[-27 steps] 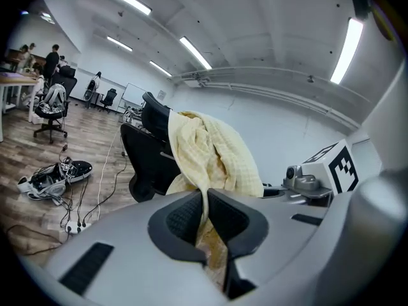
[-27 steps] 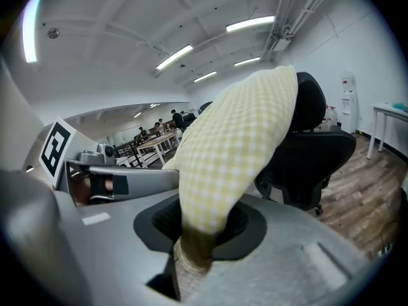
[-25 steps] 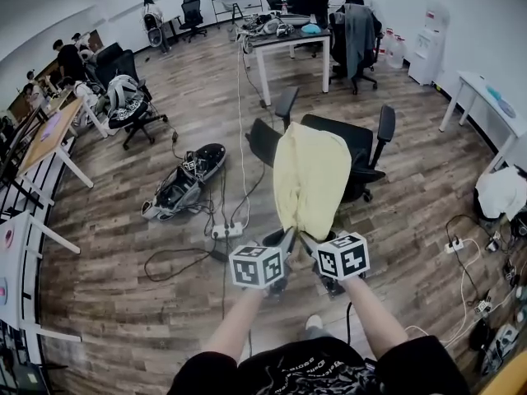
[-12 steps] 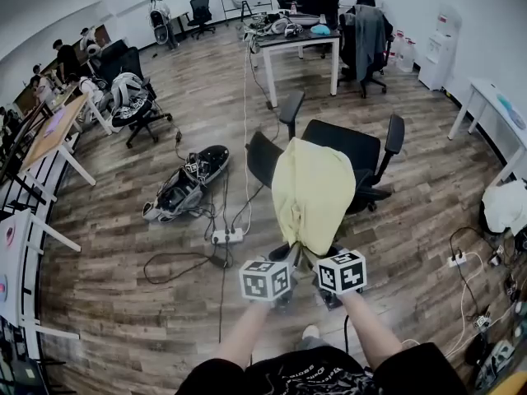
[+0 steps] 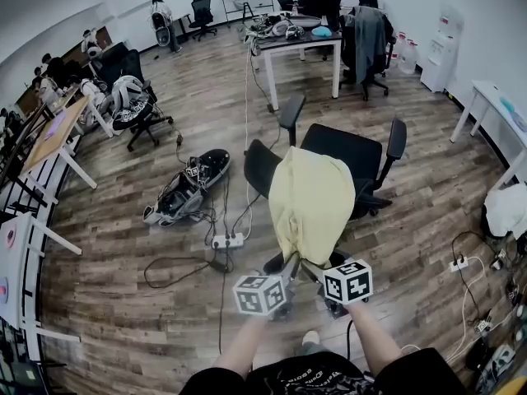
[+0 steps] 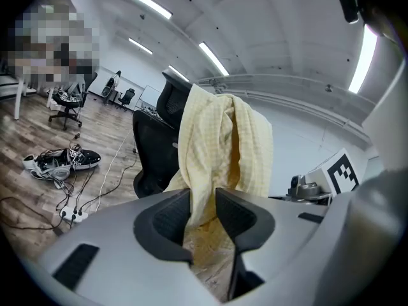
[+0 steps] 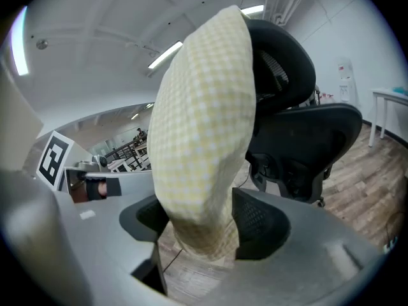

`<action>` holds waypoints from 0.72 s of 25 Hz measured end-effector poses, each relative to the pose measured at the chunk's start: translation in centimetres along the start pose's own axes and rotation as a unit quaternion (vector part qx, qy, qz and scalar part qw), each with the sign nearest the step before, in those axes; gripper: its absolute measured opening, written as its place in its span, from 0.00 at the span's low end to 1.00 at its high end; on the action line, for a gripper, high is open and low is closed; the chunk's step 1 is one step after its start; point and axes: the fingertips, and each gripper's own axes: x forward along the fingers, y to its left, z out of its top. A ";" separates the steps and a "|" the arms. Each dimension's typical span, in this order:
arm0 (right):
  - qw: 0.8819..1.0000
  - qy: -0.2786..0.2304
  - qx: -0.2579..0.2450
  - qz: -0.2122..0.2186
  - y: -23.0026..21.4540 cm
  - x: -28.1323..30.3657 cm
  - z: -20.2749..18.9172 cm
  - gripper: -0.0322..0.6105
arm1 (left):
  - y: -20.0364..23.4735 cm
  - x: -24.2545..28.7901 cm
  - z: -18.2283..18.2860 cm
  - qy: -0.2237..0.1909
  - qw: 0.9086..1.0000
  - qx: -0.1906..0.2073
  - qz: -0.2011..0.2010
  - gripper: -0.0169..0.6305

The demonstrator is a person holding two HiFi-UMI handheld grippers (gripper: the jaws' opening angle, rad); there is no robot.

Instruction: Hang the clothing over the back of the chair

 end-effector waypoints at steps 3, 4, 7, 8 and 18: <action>1.000 -0.020 -0.007 -0.019 -0.2 -1.3 0.7 0.60 | -0.4 -1.2 0.6 0.003 1.000 0.007 -0.005 0.30; 0.999 -0.031 -0.003 -0.024 -0.2 -1.9 1.1 0.63 | -0.5 -1.6 0.7 0.004 1.000 0.016 -0.007 0.33; 0.998 -0.054 0.016 -0.031 0.0 -3.6 1.4 0.64 | -0.9 -2.7 0.6 0.007 0.999 0.044 -0.012 0.37; 0.997 -0.060 0.022 -0.032 0.2 -4.1 1.3 0.64 | -1.2 -3.0 0.4 0.008 0.999 0.047 -0.017 0.38; 0.991 -0.117 0.008 -0.065 3.7 -9.1 -0.3 0.64 | -4.8 -7.7 -0.4 -0.007 0.996 0.048 -0.072 0.39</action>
